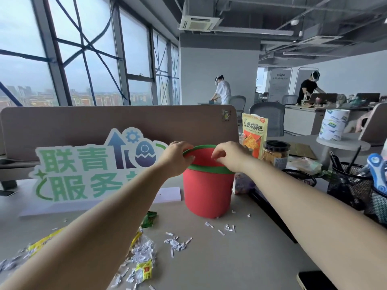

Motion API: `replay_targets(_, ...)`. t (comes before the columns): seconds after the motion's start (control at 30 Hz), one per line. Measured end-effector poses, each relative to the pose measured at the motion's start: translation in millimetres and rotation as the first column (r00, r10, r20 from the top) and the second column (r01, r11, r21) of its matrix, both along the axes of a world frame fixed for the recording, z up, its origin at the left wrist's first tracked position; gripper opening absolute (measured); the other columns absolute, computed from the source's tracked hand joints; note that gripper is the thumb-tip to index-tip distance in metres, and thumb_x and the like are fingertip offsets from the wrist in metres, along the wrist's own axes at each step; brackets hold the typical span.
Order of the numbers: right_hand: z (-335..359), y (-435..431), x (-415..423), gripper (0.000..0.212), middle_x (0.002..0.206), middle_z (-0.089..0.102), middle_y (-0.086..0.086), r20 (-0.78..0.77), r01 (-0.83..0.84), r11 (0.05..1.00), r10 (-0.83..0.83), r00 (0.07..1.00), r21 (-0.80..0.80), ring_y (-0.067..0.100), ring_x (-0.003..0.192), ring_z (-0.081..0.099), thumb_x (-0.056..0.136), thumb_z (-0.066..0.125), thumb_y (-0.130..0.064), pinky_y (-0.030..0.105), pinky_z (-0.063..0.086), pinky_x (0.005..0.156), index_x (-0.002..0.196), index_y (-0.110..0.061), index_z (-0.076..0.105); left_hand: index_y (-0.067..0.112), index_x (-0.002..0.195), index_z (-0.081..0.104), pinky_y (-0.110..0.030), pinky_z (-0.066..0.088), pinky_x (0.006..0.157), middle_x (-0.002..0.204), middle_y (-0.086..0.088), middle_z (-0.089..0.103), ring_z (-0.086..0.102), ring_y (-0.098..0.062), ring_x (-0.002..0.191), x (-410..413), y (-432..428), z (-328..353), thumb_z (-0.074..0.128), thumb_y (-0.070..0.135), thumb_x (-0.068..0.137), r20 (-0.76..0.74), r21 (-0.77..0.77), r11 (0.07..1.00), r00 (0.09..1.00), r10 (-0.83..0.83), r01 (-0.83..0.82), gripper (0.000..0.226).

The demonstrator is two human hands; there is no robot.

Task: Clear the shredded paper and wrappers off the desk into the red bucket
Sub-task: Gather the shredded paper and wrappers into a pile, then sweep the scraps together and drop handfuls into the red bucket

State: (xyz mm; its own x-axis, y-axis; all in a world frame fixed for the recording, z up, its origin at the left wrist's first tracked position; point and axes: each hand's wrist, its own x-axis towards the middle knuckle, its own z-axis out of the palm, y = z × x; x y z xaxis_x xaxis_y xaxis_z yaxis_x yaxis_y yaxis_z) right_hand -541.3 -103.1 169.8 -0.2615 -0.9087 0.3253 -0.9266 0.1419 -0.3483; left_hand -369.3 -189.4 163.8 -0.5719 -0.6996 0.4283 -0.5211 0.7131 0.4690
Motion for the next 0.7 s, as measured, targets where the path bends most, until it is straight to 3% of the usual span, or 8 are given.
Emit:
replay_targets(0.07, 2, 6, 4, 0.011, 0.112, 0.066, -0.014, -0.034, 0.021, 0.999, -0.020, 0.999, 0.039, 0.018, 0.110, 0.057, 0.086, 0.057, -0.033, 0.040, 0.038, 0.101, 0.089, -0.039, 0.066, 0.016, 0.121, 0.058, -0.034, 0.042, 0.102, 0.125, -0.009, 0.056, 0.053, -0.025, 0.118, 9, 5, -2, 0.058, 0.021, 0.086, -0.003, 0.029, 1.000, 1.000, 0.001, -0.001, 0.036)
replay_targets(0.2, 6, 16, 8, 0.013, 0.109, 0.067, -0.012, -0.074, 0.084, 0.996, -0.083, 0.994, 0.016, 0.019, 0.108, 0.058, 0.085, 0.058, -0.039, 0.040, 0.037, 0.101, 0.092, -0.034, 0.067, 0.018, 0.124, 0.056, -0.028, 0.040, 0.097, 0.130, -0.005, 0.054, 0.053, -0.019, 0.119, 24, 14, -6, 0.058, 0.024, 0.087, -0.011, 0.053, 0.998, 1.000, 0.026, -0.025, 0.037)
replay_targets(0.37, 0, 26, 9, 0.013, 0.104, 0.068, -0.006, 0.059, 0.043, 0.999, -0.042, 0.997, -0.015, 0.020, 0.101, 0.060, 0.081, 0.062, -0.039, 0.042, 0.048, 0.092, 0.090, -0.030, 0.066, 0.020, 0.122, 0.058, -0.026, 0.040, 0.087, 0.127, -0.008, 0.054, 0.056, -0.023, 0.111, 37, 24, -14, 0.058, 0.026, 0.087, 0.021, 0.042, 0.998, 0.998, 0.054, -0.055, 0.035)
replay_targets(0.53, -24, 51, 12, 0.017, 0.108, 0.066, 0.003, 0.110, 0.003, 0.986, 0.015, 0.994, -0.168, 0.022, 0.102, 0.060, 0.080, 0.063, -0.029, 0.042, 0.047, 0.094, 0.095, -0.024, 0.067, 0.020, 0.120, 0.059, -0.032, 0.041, 0.096, 0.132, -0.008, 0.053, 0.051, -0.025, 0.119, 59, 43, -46, 0.059, 0.023, 0.087, 0.031, 0.101, 0.992, 0.996, 0.078, -0.081, 0.033)
replay_targets(0.63, -52, 74, 16, 0.019, 0.110, 0.063, 0.009, 0.144, 0.070, 0.951, -0.027, 0.989, -0.302, 0.025, 0.106, 0.056, 0.079, 0.065, -0.022, 0.040, 0.045, 0.094, 0.097, -0.018, 0.067, 0.017, 0.121, 0.057, -0.033, 0.041, 0.096, 0.133, -0.010, 0.052, 0.051, -0.027, 0.120, 78, 58, -80, 0.059, 0.024, 0.087, 0.100, 0.142, 0.983, 0.990, 0.100, -0.113, 0.036)
replay_targets(0.7, -76, 87, 19, 0.019, 0.109, 0.064, 0.011, 0.194, 0.112, 0.952, -0.057, 0.979, -0.285, 0.028, 0.106, 0.057, 0.079, 0.065, -0.019, 0.039, 0.045, 0.093, 0.097, -0.014, 0.067, 0.018, 0.123, 0.056, -0.033, 0.042, 0.098, 0.134, -0.010, 0.051, 0.052, -0.029, 0.119, 93, 67, -105, 0.061, 0.028, 0.085, 0.162, 0.179, 0.972, 0.979, 0.122, -0.150, 0.039)
